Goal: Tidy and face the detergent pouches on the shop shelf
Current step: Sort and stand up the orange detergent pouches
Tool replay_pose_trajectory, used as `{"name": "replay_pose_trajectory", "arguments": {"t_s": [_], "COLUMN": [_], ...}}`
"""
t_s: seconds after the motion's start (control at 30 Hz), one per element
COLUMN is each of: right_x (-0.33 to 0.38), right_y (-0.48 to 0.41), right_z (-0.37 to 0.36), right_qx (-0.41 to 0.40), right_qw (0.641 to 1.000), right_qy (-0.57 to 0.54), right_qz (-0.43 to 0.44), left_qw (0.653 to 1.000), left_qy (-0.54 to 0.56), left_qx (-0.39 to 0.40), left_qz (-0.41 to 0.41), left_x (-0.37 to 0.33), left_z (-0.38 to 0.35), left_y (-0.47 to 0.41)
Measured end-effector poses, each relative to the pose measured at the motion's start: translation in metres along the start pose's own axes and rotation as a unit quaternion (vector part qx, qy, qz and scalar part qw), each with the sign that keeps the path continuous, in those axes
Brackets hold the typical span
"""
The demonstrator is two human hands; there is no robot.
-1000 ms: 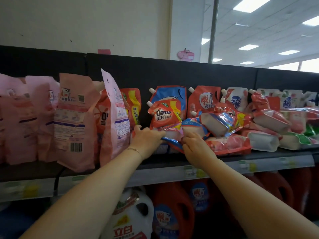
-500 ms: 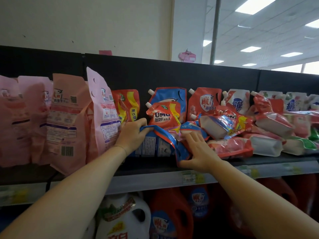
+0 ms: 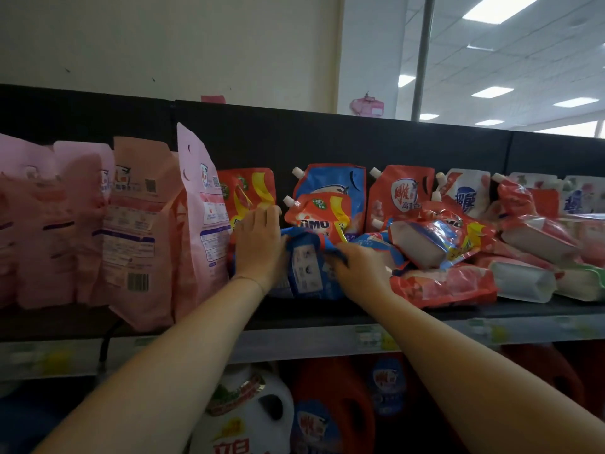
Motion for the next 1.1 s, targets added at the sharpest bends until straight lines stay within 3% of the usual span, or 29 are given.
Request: {"name": "replay_pose_trajectory", "arguments": {"t_s": [0.1,0.2,0.3,0.4,0.5,0.57,0.63,0.7,0.77,0.83,0.97,1.03,1.1], "right_x": [0.02,0.03,0.033,0.049,0.078,0.084,0.086,0.087,0.074,0.063,0.049,0.052,0.058], "right_y": [-0.018,-0.042,-0.065,-0.075,-0.073,-0.072,-0.073,-0.067,-0.059,-0.045,-0.013,-0.007,-0.009], "right_z": [0.014,0.023,0.013,-0.007,-0.025,-0.039,-0.046,-0.039,-0.04,-0.056,-0.088,-0.093,-0.088], "right_qx": [-0.005,0.022,0.039,0.084,0.153,0.197,0.223,0.217,0.186,0.208,0.32,0.323,0.284], "right_qw": [0.997,0.981,0.919,0.869,0.842,0.808,0.774,0.794,0.861,0.907,0.916,0.922,0.951], "right_qy": [-0.054,-0.131,-0.293,-0.369,-0.427,-0.463,-0.502,-0.496,-0.411,-0.317,-0.203,-0.187,-0.105], "right_qz": [-0.061,-0.144,-0.261,-0.317,-0.291,-0.306,-0.316,-0.277,-0.235,-0.183,-0.131,-0.104,-0.053], "left_qw": [0.997,0.975,0.954,0.918,0.92,0.889,0.882,0.888,0.901,0.918,0.947,0.97,0.979], "left_qy": [0.024,0.193,0.3,0.395,0.387,0.425,0.4,0.354,0.316,0.286,0.212,0.109,0.032], "left_qx": [-0.058,-0.082,-0.016,0.03,-0.035,-0.099,-0.138,-0.15,-0.149,-0.148,-0.226,-0.219,-0.177], "left_qz": [0.038,0.072,-0.007,0.004,0.056,0.14,0.209,0.253,0.258,0.232,0.085,-0.016,-0.093], "left_x": [-0.007,0.001,-0.005,-0.004,0.011,0.022,0.028,0.03,0.03,0.024,0.006,-0.009,-0.028], "left_z": [0.007,0.005,-0.003,0.001,0.009,0.01,0.017,0.028,0.035,0.039,0.056,0.055,0.045], "left_y": [0.013,0.027,0.04,0.051,0.049,0.044,0.035,0.021,0.006,-0.003,-0.012,-0.014,-0.011]}}
Point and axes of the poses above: each hand's wrist, its own y-axis away from the middle knuckle, its own z-axis out of the back of the hand, x = y × z, the point moved 6 cm from there along -y, towards the middle knuckle, and after that the axes turned 12 degrees about -z, right-handed, at the moved point
